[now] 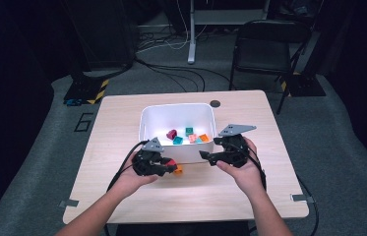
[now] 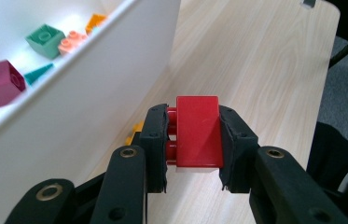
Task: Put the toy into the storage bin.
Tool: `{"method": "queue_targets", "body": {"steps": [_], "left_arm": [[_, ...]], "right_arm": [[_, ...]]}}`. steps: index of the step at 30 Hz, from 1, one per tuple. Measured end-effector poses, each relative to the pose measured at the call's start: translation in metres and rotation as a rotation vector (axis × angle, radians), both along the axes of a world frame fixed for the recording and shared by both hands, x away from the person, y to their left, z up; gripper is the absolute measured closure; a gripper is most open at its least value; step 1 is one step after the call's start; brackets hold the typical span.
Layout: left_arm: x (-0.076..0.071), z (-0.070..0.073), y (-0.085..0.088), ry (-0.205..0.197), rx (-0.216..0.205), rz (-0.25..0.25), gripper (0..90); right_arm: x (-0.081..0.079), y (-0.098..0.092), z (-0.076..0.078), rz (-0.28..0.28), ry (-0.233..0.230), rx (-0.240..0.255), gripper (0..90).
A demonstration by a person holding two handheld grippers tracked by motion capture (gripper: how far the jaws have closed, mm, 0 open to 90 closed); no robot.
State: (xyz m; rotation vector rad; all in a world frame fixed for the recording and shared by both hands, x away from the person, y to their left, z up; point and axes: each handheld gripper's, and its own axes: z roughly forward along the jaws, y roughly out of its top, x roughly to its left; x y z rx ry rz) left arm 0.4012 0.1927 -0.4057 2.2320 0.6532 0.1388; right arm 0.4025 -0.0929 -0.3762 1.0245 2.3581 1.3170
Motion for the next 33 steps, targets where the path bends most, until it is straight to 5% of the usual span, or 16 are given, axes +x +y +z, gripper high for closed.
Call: {"method": "queue_targets", "body": {"steps": [33], "left_arm": [[0.035,0.076,0.007,-0.041,-0.028,-0.005,67.0]], "right_arm": [[0.001,0.000,-0.001,-0.002,0.003,0.000,25.6]]}}
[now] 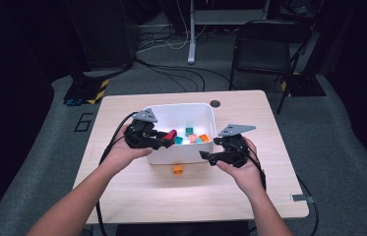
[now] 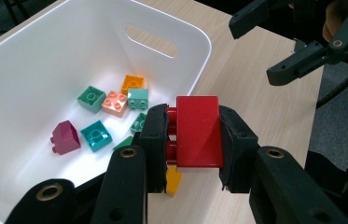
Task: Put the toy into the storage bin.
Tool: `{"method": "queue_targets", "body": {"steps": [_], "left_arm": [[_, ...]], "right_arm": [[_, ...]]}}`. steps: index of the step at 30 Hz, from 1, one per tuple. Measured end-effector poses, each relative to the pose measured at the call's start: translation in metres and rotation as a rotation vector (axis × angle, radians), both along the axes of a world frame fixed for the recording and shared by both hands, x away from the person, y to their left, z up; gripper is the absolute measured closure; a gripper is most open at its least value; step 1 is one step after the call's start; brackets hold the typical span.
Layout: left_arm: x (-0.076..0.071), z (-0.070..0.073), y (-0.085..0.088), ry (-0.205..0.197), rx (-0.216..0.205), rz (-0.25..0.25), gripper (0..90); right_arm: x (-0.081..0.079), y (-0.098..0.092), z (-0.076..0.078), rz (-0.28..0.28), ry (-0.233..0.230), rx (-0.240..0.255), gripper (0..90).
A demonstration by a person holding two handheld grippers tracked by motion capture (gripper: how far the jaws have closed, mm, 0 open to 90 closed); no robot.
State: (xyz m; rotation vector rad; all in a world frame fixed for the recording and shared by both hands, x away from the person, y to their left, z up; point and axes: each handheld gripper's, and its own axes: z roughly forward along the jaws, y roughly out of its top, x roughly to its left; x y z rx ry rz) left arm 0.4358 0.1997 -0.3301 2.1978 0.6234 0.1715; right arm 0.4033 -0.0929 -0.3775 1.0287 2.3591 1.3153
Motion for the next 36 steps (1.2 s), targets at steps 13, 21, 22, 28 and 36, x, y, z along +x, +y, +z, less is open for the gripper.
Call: {"method": "queue_targets", "body": {"steps": [13,21,22,28,36], "left_arm": [[0.022,0.007,-0.007,-0.003,0.003,0.012,67.0],[0.036,0.014,-0.018,-0.009,-0.002,0.014,67.0],[0.038,0.014,-0.020,-0.007,0.003,0.011,67.0],[0.051,0.015,-0.029,-0.005,0.004,0.018,67.0],[0.066,0.018,-0.042,-0.006,-0.004,0.024,67.1]], "right_arm": [[0.000,-0.001,0.000,-0.001,-0.001,0.004,25.6],[0.000,-0.001,0.000,-0.002,0.000,0.004,25.6],[0.000,-0.001,0.000,-0.002,0.001,0.004,25.6],[0.000,-0.002,0.000,-0.003,0.001,0.007,25.6],[0.001,-0.003,0.000,-0.006,-0.001,0.008,25.6]]}}
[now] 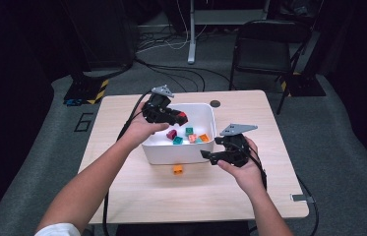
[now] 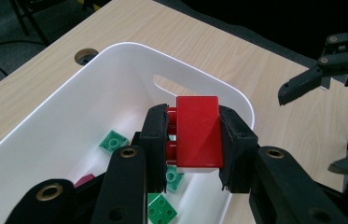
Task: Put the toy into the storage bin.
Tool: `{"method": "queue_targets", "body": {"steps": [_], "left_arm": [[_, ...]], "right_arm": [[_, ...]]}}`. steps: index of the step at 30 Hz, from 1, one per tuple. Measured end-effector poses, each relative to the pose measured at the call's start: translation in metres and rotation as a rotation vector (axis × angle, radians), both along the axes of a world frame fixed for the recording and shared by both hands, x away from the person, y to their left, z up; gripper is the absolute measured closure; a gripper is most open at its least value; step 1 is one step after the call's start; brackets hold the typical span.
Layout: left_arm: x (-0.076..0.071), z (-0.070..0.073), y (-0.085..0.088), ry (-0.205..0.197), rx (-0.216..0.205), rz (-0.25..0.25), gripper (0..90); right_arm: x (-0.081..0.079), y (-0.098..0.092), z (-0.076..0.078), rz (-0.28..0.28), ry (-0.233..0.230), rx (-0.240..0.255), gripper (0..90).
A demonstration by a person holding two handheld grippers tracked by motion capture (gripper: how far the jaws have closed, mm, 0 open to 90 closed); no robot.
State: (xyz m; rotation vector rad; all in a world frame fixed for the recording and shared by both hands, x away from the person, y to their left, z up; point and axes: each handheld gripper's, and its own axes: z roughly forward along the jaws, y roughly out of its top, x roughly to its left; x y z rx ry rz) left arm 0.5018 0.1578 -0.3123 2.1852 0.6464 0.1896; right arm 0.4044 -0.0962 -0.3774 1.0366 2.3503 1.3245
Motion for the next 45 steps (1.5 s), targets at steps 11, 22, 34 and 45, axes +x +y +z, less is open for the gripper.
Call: {"method": "queue_targets", "body": {"steps": [11,22,34,45], "left_arm": [[0.022,-0.010,-0.016,0.012,0.008,0.020,67.1],[0.040,-0.027,-0.028,0.011,0.018,0.038,67.0],[0.054,-0.049,-0.034,0.013,0.022,0.041,66.9],[0.056,-0.052,-0.030,0.020,0.034,0.076,56.9]], "right_arm": [[0.000,0.000,0.000,0.002,-0.001,-0.002,25.6],[0.000,-0.001,0.001,0.001,-0.001,0.004,25.6],[0.000,0.000,0.001,0.005,-0.004,0.002,25.6],[0.000,-0.002,0.001,0.003,-0.002,0.004,25.6]]}}
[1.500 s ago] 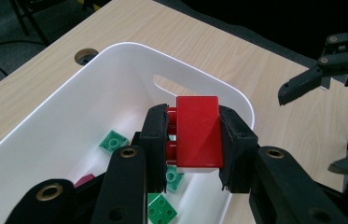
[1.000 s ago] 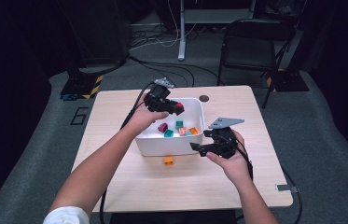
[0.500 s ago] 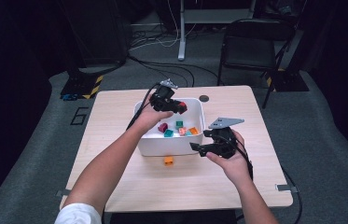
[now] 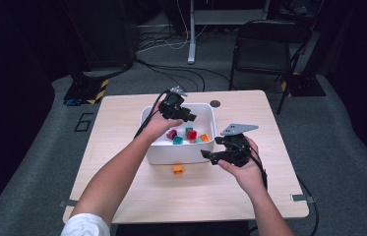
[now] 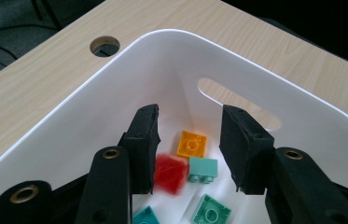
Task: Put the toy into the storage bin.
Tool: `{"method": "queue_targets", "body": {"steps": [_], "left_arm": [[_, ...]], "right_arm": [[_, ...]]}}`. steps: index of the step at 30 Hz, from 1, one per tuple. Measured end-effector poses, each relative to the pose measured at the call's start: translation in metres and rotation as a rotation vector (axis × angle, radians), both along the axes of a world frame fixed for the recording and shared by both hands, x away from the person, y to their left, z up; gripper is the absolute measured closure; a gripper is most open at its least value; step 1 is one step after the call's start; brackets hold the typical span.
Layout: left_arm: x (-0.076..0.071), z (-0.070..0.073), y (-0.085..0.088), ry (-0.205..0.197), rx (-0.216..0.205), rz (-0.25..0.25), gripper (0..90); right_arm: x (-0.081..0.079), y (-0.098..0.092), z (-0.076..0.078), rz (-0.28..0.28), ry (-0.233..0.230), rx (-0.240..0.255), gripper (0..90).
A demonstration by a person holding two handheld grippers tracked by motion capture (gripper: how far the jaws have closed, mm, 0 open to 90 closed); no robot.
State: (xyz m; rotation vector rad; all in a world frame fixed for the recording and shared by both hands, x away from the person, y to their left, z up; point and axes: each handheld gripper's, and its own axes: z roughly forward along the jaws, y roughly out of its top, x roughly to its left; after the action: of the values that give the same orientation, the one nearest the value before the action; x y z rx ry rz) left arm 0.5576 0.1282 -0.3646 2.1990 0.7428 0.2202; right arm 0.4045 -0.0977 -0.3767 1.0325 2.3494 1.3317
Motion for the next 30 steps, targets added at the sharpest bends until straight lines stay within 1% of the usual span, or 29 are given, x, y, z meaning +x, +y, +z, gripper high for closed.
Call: {"method": "queue_targets", "body": {"steps": [1,6,7,10,12,13,15,18,25,28,30], "left_arm": [[-0.001,0.002,0.001,-0.004,0.002,-0.001,56.7],[-0.014,0.015,0.008,-0.023,-0.027,-0.012,54.5],[-0.020,0.018,0.010,-0.028,-0.023,-0.021,54.0],[-0.036,0.026,0.016,-0.049,-0.030,-0.045,53.6],[-0.047,0.030,0.021,-0.059,-0.036,-0.054,53.6],[-0.052,0.031,0.024,-0.055,-0.044,-0.056,53.6],[-0.062,0.033,0.028,-0.069,-0.039,-0.064,53.4],[-0.080,0.034,0.037,-0.068,-0.055,-0.079,53.4],[-0.112,0.032,0.052,-0.081,-0.055,-0.096,53.5],[-0.125,0.029,0.057,-0.095,-0.037,-0.098,53.5],[-0.132,0.026,0.058,-0.087,-0.033,-0.102,53.6]], "right_arm": [[0.000,0.000,0.000,-0.002,-0.001,0.001,25.6],[0.000,-0.001,0.000,-0.006,-0.002,0.003,25.6],[0.000,-0.001,0.000,-0.007,-0.003,0.002,25.6],[0.000,-0.001,0.001,-0.007,-0.002,0.002,25.6],[0.000,-0.001,0.001,-0.008,-0.004,0.002,25.6],[0.000,-0.001,0.001,-0.008,-0.003,0.003,25.6],[0.000,-0.002,0.001,-0.010,-0.002,0.003,25.6],[0.000,-0.002,0.001,-0.011,-0.003,0.004,25.6],[0.000,-0.003,0.002,-0.014,-0.003,0.006,25.6],[-0.001,-0.003,0.002,-0.015,-0.003,0.008,25.6],[-0.001,-0.003,0.002,-0.015,-0.005,0.008,25.6]]}}
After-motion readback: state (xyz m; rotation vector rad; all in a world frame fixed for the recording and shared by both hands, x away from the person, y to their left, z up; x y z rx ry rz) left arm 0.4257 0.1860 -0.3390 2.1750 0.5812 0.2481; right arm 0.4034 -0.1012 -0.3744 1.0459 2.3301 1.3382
